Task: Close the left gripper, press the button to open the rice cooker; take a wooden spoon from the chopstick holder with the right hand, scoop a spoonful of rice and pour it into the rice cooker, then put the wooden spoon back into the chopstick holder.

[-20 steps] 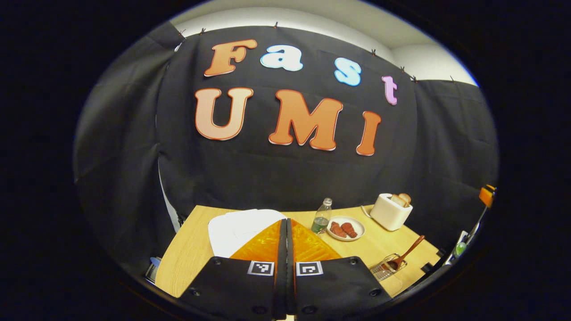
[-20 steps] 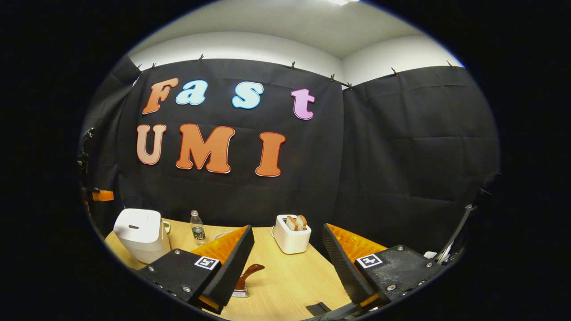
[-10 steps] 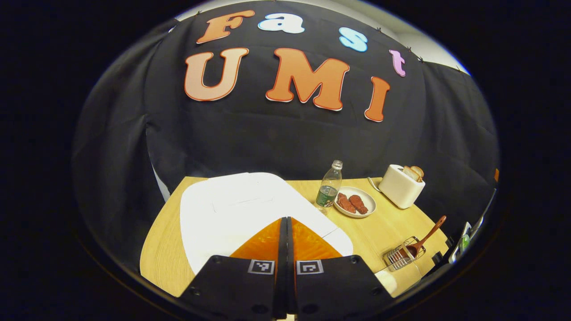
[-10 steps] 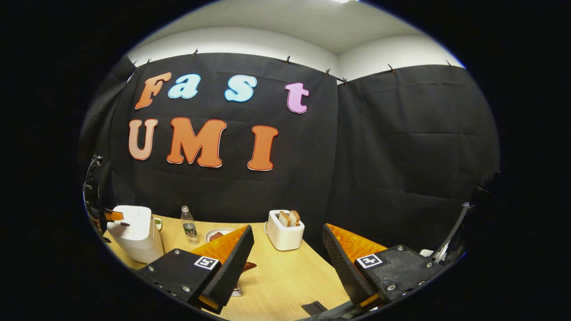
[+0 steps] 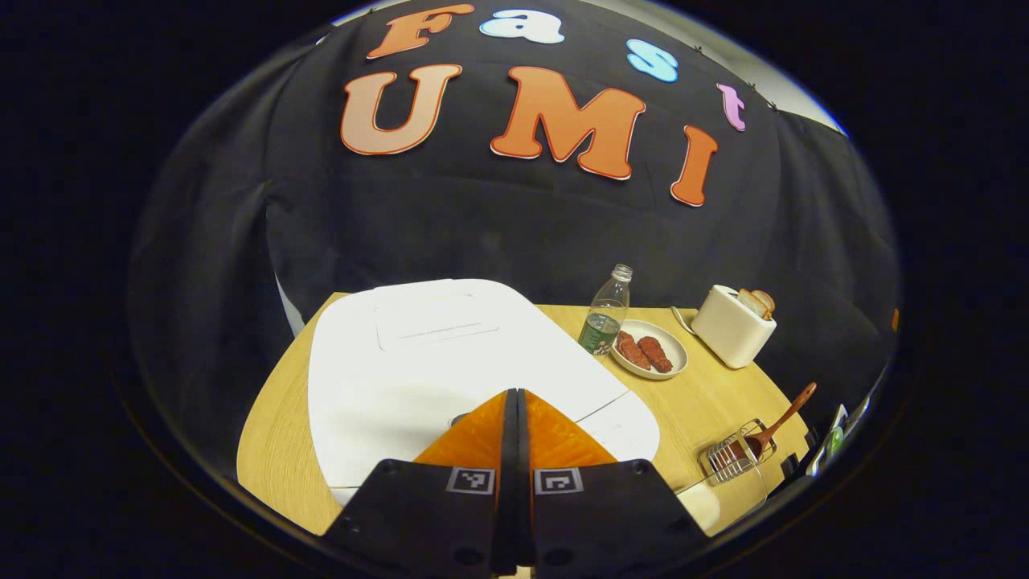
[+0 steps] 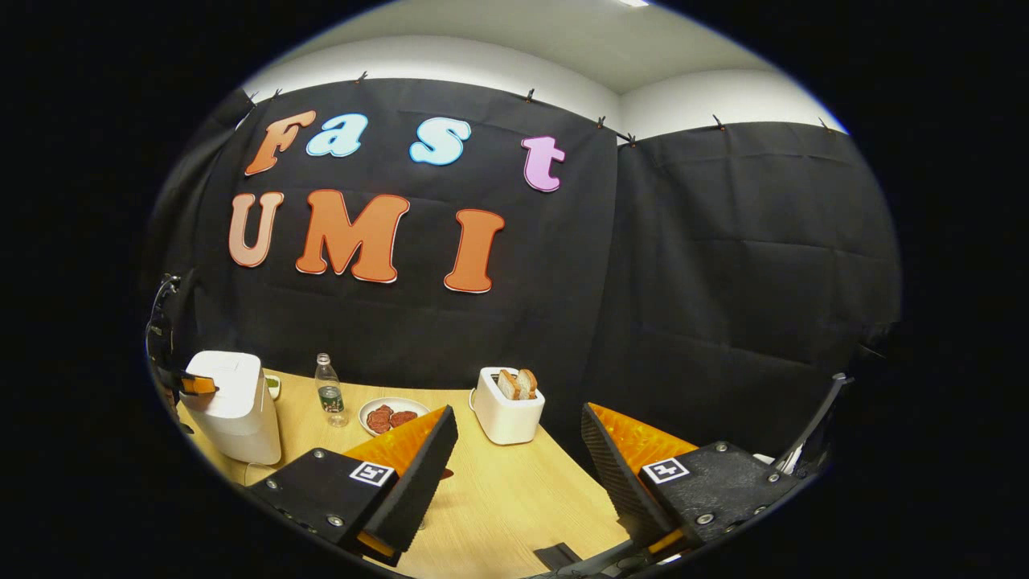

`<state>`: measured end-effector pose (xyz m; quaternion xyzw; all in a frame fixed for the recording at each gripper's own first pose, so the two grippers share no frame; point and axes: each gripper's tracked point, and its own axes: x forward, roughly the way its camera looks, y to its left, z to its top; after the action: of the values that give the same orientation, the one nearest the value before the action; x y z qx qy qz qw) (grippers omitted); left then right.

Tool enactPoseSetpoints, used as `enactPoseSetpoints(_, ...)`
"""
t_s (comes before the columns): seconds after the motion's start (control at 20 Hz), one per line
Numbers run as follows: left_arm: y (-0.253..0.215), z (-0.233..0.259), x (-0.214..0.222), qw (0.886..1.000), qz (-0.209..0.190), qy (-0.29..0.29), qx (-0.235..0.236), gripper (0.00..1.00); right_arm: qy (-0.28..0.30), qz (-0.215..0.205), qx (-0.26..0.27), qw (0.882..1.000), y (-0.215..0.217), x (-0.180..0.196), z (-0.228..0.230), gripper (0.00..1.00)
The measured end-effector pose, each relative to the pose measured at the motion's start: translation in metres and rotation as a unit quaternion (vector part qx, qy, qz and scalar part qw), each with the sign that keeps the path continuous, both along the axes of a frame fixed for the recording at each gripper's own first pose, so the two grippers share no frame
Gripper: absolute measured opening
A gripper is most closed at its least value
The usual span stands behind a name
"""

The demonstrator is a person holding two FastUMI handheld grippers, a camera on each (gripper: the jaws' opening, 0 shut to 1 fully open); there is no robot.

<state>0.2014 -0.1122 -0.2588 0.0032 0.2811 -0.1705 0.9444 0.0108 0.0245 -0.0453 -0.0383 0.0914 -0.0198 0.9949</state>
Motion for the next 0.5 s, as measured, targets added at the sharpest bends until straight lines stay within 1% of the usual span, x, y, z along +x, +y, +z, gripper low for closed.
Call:
enactPoseSetpoints(0.05, 0.000, 0.006, 0.005, 1.000, 0.002, -0.015, -0.007, 0.05, 0.000, 0.001, 0.007, 1.000, 0.000, 0.001, 0.000, 0.96)
enactPoseSetpoints(0.1, 0.000, 0.003, 0.003, 1.000, 0.004, -0.007, -0.010, 0.05, 0.002, 0.004, 0.018, 1.000, 0.002, 0.002, -0.001, 0.96)
enactPoseSetpoints(0.15, 0.000, 0.008, 0.004, 1.000, 0.006, -0.013, -0.016, 0.05, 0.005, 0.006, 0.026, 1.000, 0.004, 0.002, -0.002, 0.96)
enactPoseSetpoints(0.2, 0.002, 0.010, 0.004, 1.000, 0.013, -0.012, -0.013, 0.05, 0.007, 0.005, 0.031, 0.999, 0.003, 0.003, -0.004, 0.96)
enactPoseSetpoints(0.25, 0.005, 0.022, 0.005, 0.999, 0.021, -0.024, -0.008, 0.05, 0.006, 0.004, 0.034, 0.999, 0.001, 0.002, -0.003, 0.96)
enactPoseSetpoints(0.35, 0.012, 0.074, 0.008, 0.996, 0.035, -0.084, 0.002, 0.05, -0.002, 0.010, 0.043, 0.999, 0.003, 0.002, -0.001, 0.96)
enactPoseSetpoints(0.4, 0.015, 0.107, 0.010, 0.992, 0.042, -0.122, 0.004, 0.05, -0.003, 0.013, 0.048, 0.999, 0.004, 0.002, -0.002, 0.96)
enactPoseSetpoints(0.45, 0.017, 0.135, 0.009, 0.988, 0.044, -0.147, 0.001, 0.05, -0.003, 0.014, 0.051, 0.999, 0.005, 0.003, -0.004, 0.96)
enactPoseSetpoints(0.5, 0.021, 0.153, 0.006, 0.986, 0.048, -0.159, -0.005, 0.05, -0.003, 0.013, 0.052, 0.999, 0.004, 0.003, -0.006, 0.96)
